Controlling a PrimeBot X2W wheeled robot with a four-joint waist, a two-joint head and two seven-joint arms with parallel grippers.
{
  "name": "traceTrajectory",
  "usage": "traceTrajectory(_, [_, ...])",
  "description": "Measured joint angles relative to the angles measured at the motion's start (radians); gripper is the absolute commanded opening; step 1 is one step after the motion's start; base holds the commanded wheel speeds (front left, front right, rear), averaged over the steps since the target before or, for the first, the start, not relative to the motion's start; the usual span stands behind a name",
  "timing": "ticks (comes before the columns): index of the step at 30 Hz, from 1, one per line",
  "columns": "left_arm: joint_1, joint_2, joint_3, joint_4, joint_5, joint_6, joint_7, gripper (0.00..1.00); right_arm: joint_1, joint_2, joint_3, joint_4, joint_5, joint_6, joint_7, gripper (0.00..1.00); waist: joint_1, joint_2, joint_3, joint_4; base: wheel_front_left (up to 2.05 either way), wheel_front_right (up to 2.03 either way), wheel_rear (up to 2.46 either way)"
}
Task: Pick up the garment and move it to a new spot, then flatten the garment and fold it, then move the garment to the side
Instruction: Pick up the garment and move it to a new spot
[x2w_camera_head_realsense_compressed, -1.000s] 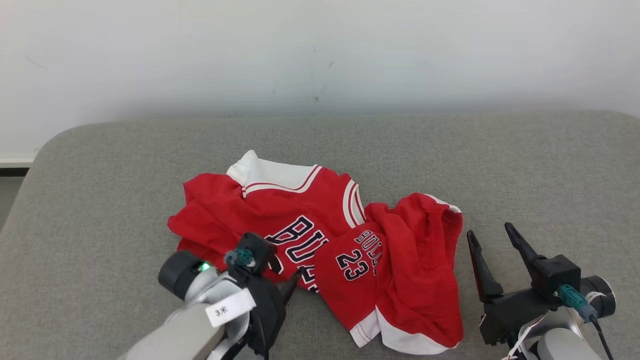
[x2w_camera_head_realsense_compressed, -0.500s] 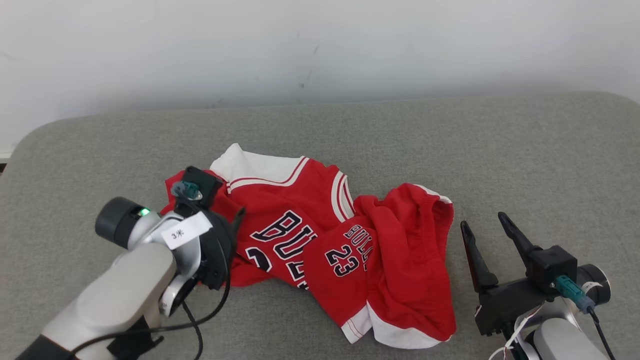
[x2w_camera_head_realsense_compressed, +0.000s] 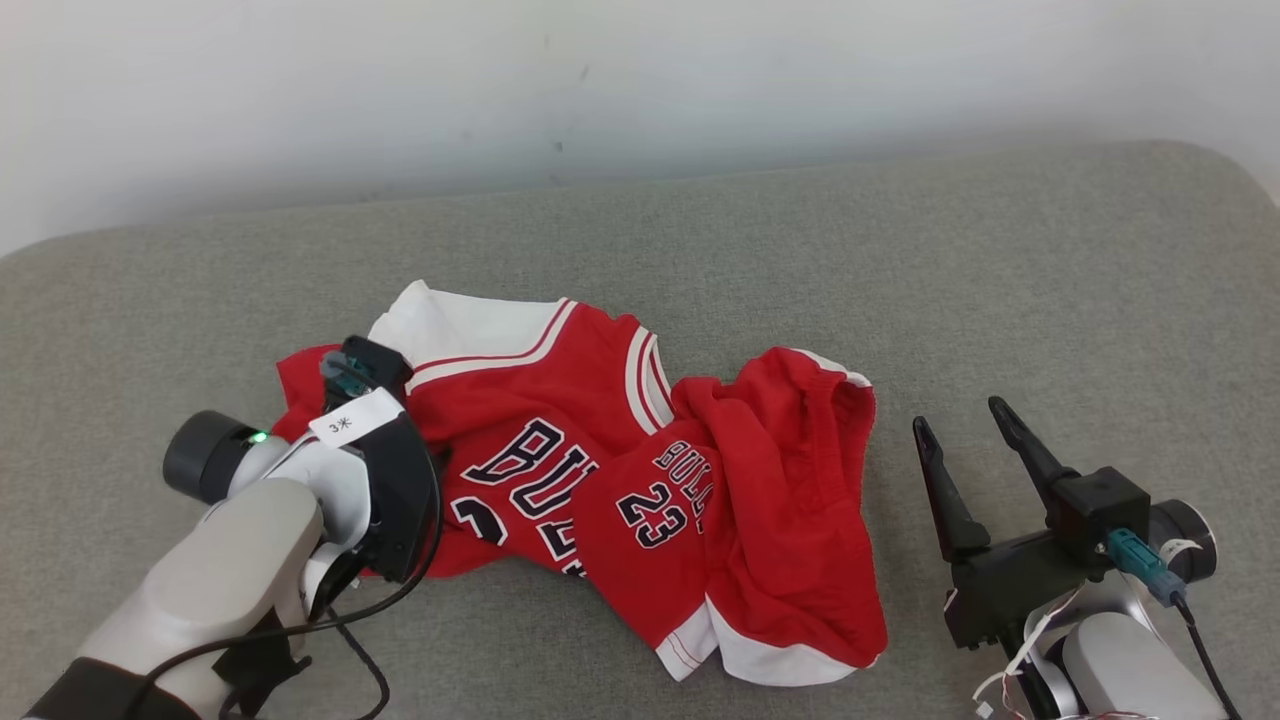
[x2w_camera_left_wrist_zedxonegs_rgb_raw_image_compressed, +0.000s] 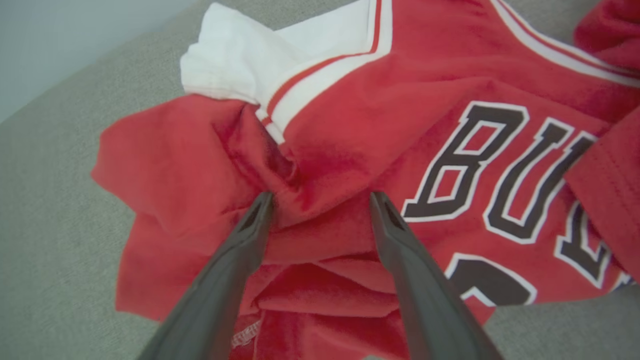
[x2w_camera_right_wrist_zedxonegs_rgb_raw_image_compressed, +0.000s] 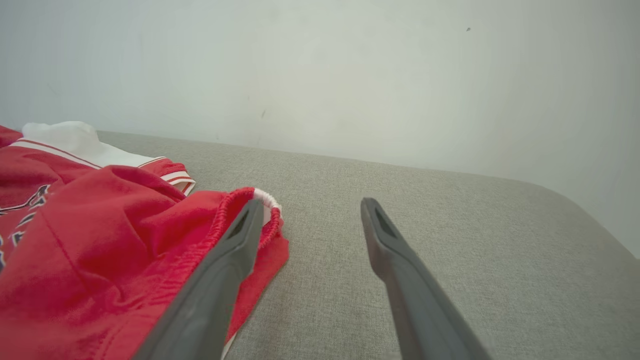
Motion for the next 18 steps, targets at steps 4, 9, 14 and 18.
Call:
traceTrajectory(4, [0.004, -0.037, 0.002, 0.045, -0.029, -0.035, 0.007, 1.00, -0.003, -0.008, -0.009, -0.001, 0.000, 0.000, 0.000, 1.00, 0.0000, 0.0000, 0.018, -0.010, 0.00, 0.00, 0.00])
traceTrajectory(9, [0.000, -0.047, -0.003, 0.091, -0.030, -0.058, -0.012, 0.00, -0.004, -0.007, -0.007, -0.001, -0.007, 0.000, 0.000, 1.00, 0.0000, 0.0001, 0.029, -0.013, 0.00, 0.00, 0.00])
traceTrajectory(14, [-0.011, -0.050, -0.007, 0.125, -0.020, -0.069, -0.051, 0.00, -0.007, -0.007, -0.007, -0.001, -0.007, 0.000, 0.000, 1.00, 0.0000, 0.0001, 0.033, -0.014, 0.00, 0.00, 0.00])
traceTrajectory(18, [-0.037, -0.072, -0.007, 0.137, -0.014, -0.071, -0.090, 0.00, -0.007, -0.008, -0.015, 0.006, -0.007, -0.001, 0.000, 1.00, 0.0000, 0.0001, 0.033, -0.007, 0.00, 0.00, 0.00])
